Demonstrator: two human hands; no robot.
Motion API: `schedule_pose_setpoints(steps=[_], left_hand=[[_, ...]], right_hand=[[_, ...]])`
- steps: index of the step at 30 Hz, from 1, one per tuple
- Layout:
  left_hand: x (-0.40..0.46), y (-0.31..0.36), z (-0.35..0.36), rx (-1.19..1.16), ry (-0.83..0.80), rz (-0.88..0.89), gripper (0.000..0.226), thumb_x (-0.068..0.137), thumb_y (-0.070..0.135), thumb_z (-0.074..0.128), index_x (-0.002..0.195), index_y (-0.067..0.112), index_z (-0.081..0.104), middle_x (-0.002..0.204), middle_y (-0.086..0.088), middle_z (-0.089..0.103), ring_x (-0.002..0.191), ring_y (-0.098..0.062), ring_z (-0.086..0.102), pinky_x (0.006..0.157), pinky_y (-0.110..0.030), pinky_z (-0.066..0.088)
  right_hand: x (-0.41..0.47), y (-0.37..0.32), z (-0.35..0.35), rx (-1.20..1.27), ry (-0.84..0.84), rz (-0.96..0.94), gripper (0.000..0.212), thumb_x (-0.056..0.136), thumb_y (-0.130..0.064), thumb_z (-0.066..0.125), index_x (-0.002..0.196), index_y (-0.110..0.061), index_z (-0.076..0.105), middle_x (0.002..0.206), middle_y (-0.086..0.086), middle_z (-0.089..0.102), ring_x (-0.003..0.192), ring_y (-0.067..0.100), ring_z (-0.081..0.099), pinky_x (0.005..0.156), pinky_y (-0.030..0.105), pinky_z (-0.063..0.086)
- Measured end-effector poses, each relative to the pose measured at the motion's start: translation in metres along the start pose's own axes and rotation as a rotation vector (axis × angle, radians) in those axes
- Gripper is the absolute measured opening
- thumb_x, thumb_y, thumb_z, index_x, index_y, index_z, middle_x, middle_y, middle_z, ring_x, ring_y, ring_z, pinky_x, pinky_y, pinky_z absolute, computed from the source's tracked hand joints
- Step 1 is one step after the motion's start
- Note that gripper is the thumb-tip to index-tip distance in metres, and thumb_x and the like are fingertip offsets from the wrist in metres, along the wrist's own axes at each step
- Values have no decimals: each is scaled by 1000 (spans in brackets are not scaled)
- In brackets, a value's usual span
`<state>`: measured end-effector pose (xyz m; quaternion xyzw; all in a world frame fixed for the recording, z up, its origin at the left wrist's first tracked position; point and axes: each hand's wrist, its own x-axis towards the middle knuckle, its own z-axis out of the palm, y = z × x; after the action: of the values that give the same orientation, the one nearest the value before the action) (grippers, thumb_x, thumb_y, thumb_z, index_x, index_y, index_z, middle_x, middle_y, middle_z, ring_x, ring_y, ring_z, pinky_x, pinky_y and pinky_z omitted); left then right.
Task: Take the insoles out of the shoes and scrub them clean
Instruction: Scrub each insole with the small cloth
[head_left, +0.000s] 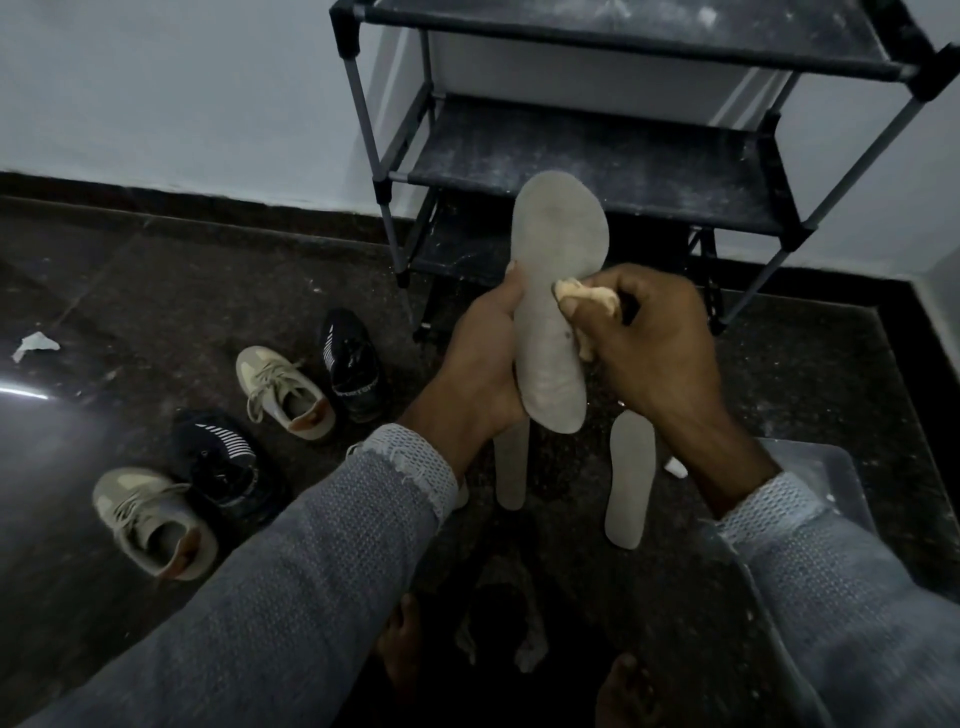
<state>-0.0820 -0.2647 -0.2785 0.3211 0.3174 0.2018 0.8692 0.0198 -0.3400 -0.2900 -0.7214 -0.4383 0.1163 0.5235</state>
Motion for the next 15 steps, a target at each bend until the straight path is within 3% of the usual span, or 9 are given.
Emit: schedule_pose_setpoints(steps=[5,9,12,15], left_hand=[[9,1,-9,-37,22,-1,57,102,43,31,137,1,46,130,-22,56,96,-31,62,81,-38,54],[14,-8,-7,-22,-2,-45,55,101,46,30,121,1,55,108,-18,59,86,-25,62,73,-31,56],[16,-16,-3,-29,-36,-64,48,102,42,31,113,5,59,118,-17,56,102,-25,57,88,-34,51],[18,-18,-2,-61,-56,-74,47,103,41,30,123,6,55,121,-15,57,103,-26,59,84,-33,55]], right_hand=[[-5,-13,9,12,-288,-47,9,85,-19,73,87,-10,74,80,-1,72,72,7,66,64,28,54],[-1,-7,8,-26,-83,-51,6,86,-20,71,81,-17,72,73,-16,66,69,-2,62,62,12,47],[3,2,6,-91,24,-36,7,87,-24,69,83,-19,71,71,-17,63,69,0,62,66,15,47],[5,6,5,-95,72,-24,6,88,-23,69,89,-17,71,78,-8,66,73,1,62,67,11,45]])
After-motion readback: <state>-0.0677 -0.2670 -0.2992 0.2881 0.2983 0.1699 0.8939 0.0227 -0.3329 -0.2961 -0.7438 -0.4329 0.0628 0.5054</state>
